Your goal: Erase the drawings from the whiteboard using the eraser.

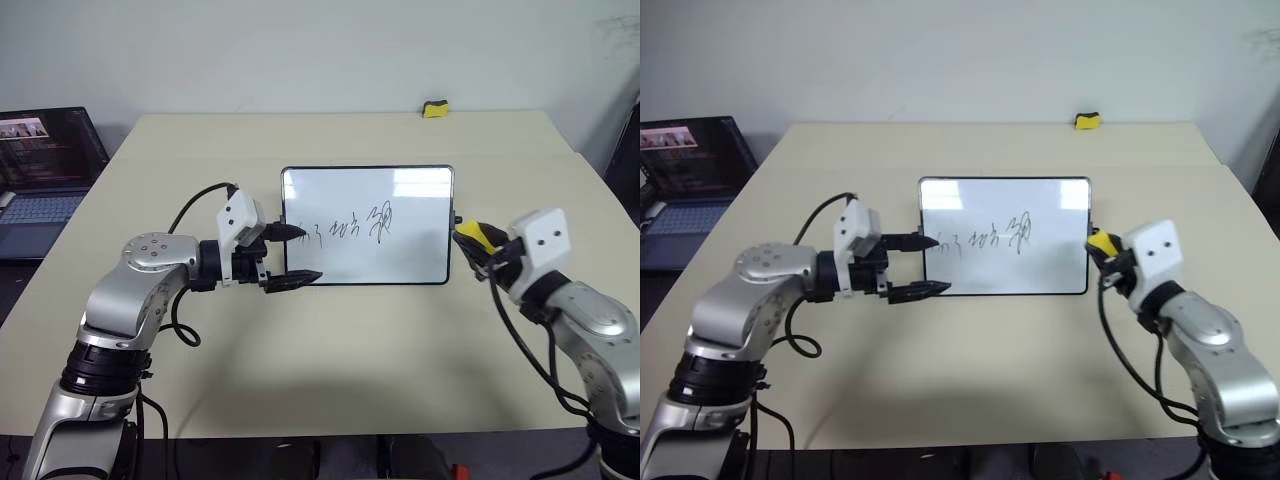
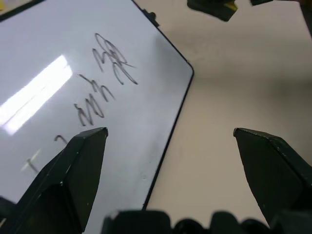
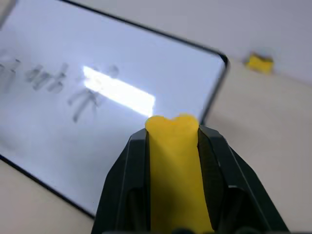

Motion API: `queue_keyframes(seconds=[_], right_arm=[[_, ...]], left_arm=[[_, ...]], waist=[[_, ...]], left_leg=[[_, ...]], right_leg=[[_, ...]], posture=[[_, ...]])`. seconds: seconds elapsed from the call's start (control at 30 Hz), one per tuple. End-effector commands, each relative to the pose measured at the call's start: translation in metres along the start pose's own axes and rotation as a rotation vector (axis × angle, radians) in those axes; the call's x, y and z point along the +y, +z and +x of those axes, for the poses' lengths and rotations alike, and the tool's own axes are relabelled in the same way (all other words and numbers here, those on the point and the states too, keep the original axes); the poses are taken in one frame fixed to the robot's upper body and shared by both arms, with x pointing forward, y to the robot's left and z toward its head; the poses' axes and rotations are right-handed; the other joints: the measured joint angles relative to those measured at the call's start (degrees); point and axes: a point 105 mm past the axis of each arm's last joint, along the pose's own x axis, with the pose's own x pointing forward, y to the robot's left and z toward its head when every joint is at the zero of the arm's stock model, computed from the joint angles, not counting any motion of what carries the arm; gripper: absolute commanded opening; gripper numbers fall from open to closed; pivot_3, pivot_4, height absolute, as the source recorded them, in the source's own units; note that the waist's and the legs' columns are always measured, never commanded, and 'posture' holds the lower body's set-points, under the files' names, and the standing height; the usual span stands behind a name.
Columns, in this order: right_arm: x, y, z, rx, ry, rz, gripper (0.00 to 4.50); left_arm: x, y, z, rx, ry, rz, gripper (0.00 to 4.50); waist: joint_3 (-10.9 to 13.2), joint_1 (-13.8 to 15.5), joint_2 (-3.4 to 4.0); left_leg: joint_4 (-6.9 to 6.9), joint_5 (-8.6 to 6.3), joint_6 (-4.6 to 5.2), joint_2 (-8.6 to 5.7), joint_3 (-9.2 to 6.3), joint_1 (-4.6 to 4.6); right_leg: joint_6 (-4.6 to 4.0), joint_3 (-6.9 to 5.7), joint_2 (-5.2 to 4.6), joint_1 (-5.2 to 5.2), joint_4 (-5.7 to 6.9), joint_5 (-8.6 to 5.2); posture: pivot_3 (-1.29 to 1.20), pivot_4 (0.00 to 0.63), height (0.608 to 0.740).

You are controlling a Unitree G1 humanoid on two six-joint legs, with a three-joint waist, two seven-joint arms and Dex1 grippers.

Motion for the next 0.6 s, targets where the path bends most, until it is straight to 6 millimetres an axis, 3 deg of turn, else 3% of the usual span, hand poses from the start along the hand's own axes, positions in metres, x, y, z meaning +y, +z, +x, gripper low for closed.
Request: queue_keyframes(seconds=[0.03, 0.23, 0.4, 0.6], right_arm=[[0.005, 0.013, 0.019, -0.082, -0.011, -0.057, 1.0], [0.005, 0.013, 0.076, -0.106, -0.076, -0.152, 1.0], [0.008, 0.016, 0.098, -0.124, -0.089, -0.174, 1.0], [0.062, -0.029, 0.104, -0.013, 0.122, -0.2, 1.0]], left_arm=[[0.007, 0.008, -0.005, -0.028, 0.035, 0.024, 4.5], [0.021, 0.009, -0.01, -0.034, 0.074, 0.012, 4.5], [0.023, 0.006, -0.014, -0.022, 0.082, 0.011, 4.5], [0.03, 0.004, -0.02, -0.016, 0.119, 0.005, 4.5]], waist=[[0.0, 0.0, 0.0], [0.0, -0.1, 0.0], [0.0, -0.2, 0.0], [0.0, -1.0, -0.04]], left_leg=[[0.0, 0.01, -0.01, 0.0, 0.0, -0.01], [-0.02, 0.01, -0.02, -0.01, 0.04, -0.02], [-0.06, 0.01, -0.03, -0.01, 0.08, -0.19], [-0.02, 0.01, -0.03, -0.01, 0.16, -0.15]], right_leg=[[0.0, -0.01, 0.0, -0.01, 0.0, 0.0], [-0.02, 0.0, 0.0, -0.1, 0.04, 0.01], [-0.02, 0.02, -0.01, -0.32, 0.01, 0.01], [-0.03, 0.11, -0.01, -0.4, 0.28, 0.01]], posture=[[0.0, 0.15, 0.74], [0.0, 0.15, 0.74], [0.0, 0.15, 0.74], [0.0, 0.15, 0.74]])
